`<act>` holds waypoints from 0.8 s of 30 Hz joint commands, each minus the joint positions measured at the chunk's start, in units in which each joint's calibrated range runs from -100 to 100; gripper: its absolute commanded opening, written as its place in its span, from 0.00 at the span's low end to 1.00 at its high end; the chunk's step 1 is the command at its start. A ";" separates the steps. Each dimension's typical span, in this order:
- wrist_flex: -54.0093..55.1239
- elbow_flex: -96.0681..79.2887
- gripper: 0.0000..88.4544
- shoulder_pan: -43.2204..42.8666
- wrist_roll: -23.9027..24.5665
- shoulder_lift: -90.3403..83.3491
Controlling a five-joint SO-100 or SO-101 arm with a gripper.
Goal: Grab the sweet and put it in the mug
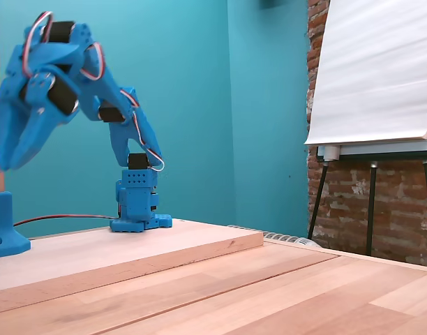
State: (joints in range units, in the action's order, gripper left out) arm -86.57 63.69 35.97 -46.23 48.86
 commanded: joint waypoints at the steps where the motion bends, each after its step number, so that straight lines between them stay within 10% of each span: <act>1: -0.20 -2.32 0.05 -4.45 1.95 -10.83; 16: 0.12 -24.89 0.05 -22.97 9.77 -34.67; 24: 17.38 -54.51 0.05 -26.16 9.87 -51.27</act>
State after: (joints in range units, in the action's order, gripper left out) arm -76.97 19.95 10.56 -36.46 7.08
